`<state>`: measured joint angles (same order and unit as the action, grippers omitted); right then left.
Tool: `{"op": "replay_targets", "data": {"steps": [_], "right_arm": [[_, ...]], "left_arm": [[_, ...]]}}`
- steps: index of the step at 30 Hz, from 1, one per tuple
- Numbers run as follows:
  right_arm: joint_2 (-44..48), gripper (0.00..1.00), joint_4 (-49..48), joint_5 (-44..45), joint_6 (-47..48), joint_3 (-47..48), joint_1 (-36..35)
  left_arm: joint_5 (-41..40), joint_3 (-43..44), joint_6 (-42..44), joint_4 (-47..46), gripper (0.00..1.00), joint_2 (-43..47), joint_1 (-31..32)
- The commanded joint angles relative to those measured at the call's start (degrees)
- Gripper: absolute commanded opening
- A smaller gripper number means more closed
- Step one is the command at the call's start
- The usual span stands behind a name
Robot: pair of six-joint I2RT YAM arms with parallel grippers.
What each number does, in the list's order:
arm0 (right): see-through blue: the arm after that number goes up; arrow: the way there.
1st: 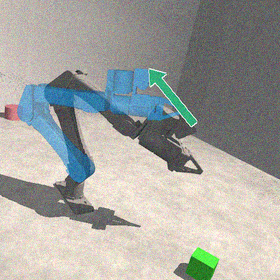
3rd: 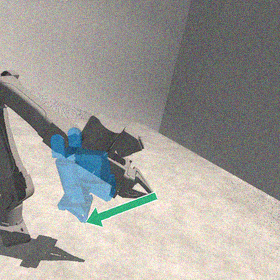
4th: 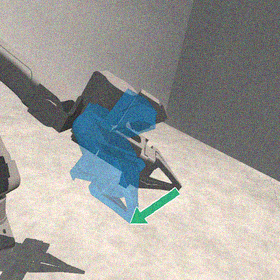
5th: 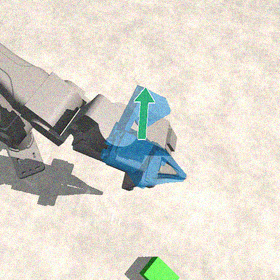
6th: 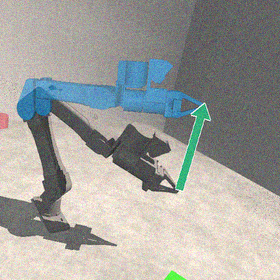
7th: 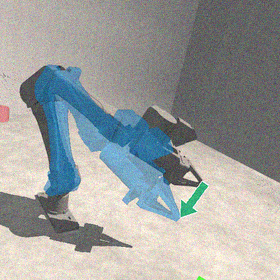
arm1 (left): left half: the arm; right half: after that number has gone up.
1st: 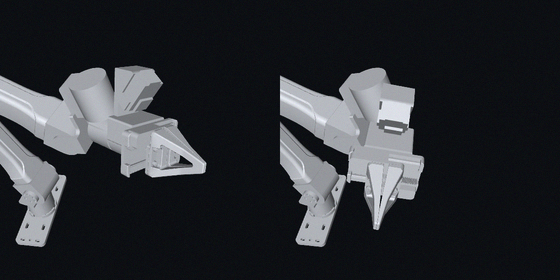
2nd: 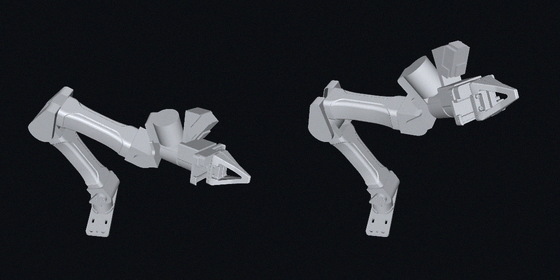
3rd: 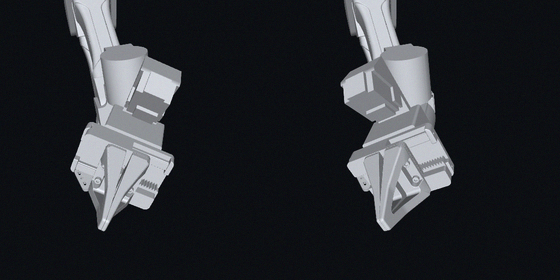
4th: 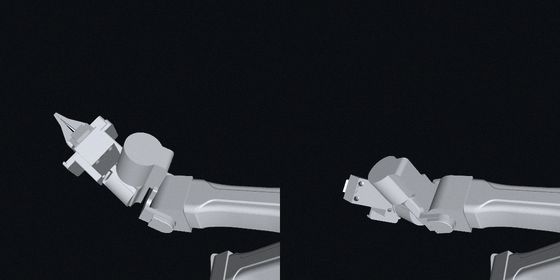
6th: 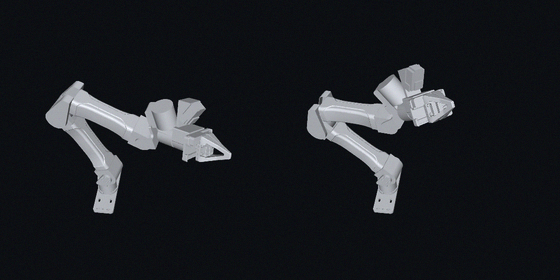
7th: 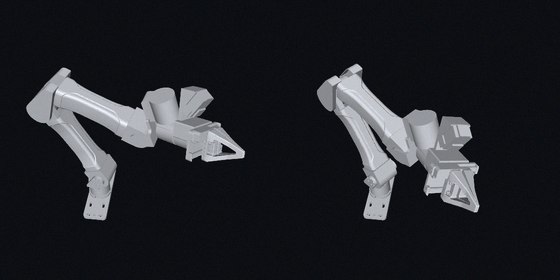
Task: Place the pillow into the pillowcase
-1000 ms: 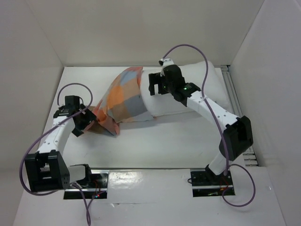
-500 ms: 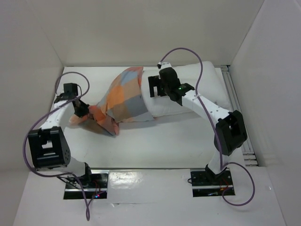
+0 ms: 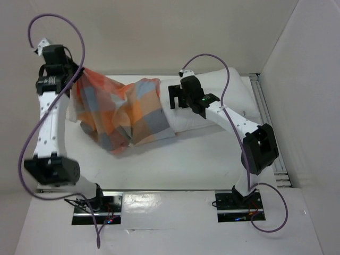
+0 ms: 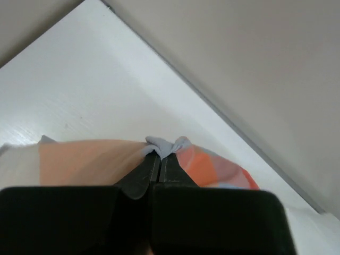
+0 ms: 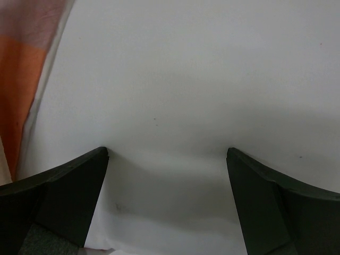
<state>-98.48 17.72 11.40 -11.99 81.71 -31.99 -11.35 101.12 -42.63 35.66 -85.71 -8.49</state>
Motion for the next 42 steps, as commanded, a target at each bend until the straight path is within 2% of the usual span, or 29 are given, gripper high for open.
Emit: {"op": "replay_targets", "data": {"steps": [1, 2, 3, 4, 5, 6, 7, 8, 11, 12, 15, 16, 17, 19, 21, 24, 31, 36, 42], "right_arm": [[-1.28, 1.0, -0.14, -0.06, -0.49, 0.73, 0.7], [-1.28, 1.0, -0.14, -0.06, -0.49, 0.21, 0.7], [-0.67, 1.0, -0.14, -0.06, -0.49, -0.32, 0.7], [0.38, 1.0, -0.14, 0.64, -0.49, -0.33, 0.7], [0.91, 1.0, -0.14, 1.25, -0.49, -0.93, 0.7], [1.44, 1.0, -0.14, 1.26, -0.49, -1.55, 0.7], [2.4, 1.0, -0.14, 1.26, -0.49, -1.56, 0.7], [2.41, 1.0, -0.14, 2.04, -0.49, -1.56, 1.31], [5.3, 1.0, 1.09, 2.75, -0.49, -2.08, 1.31], [6.1, 1.0, 1.09, 3.27, -0.49, -2.69, 1.31], [9.52, 1.0, 0.57, 3.81, -0.49, -2.7, 1.84], [10.92, 1.0, 0.57, 4.33, -0.49, -2.7, 1.84], [11.63, 1.0, 0.57, 5.2, -1.01, -3.31, 2.36], [13.39, 1.0, 0.57, 5.21, -1.72, -4.63, 3.77], [14.09, 1.0, 1.09, 3.73, -3.12, -5.86, 6.22], [15.33, 1.0, 1.88, 0.57, -4.44, -8.58, 8.08], [17.44, 0.99, 1.88, -0.59, -5.5, -13.95, 8.61], [17.44, 0.99, 1.88, -1.12, -6.03, -15.0, 8.61], [16.83, 0.99, 1.88, -1.72, -6.03, -15.0, 8.61]], "left_arm": [[-5.34, 7.81, 2.29, 1.77, 0.0, -16.47, 0.05], [-5.34, 10.73, 4.81, 3.26, 0.0, -19.64, 0.05], [-4.65, 14.68, 5.45, 6.5, 0.06, -22.89, 0.66], [-4.64, 22.9, 6.15, 10.01, 0.3, -28.49, 1.54], [-4.64, 25.68, 6.85, 12.57, 0.3, -30.11, 2.33], [-4.64, 26.92, 6.86, 15.38, 0.54, -30.13, 3.3], [-4.64, 26.94, 7.82, 15.4, 0.67, -30.13, 5.57], [-5.34, 24.76, 8.44, 15.4, 0.75, -26.73, 6.81], [-9.81, 19.14, 12.03, 11.98, 0.75, -19.78, 13.39], [-12.61, 17.9, 12.83, 11.28, 0.73, -15.58, 15.33], [-12.56, 15.95, 14.16, 10.48, 0.65, -11.68, 23.58], [-13.25, 15.95, 14.68, 10.48, 0.63, -11.67, 28.83], [-12.73, 15.95, 14.68, 10.48, 0.59, -11.67, 31.06], [-7.82, 17.52, 14.68, 10.48, 0.56, -15.42, 35.88], [-6.58, 20.76, 14.68, 10.48, 0.54, -19.04, 38.45], [-7.18, 26.12, 14.68, 12.23, 0.56, -26.51, 40.75], [-13.15, 27.29, 16.26, 11.71, 0.53, -34.86, 42.07], [-18.69, 27.29, 16.18, 13.12, 0.49, -35.66, 43.21], [-28.87, 21.23, 14.33, 15.14, 0.51, -31.54, 46.72]]}}
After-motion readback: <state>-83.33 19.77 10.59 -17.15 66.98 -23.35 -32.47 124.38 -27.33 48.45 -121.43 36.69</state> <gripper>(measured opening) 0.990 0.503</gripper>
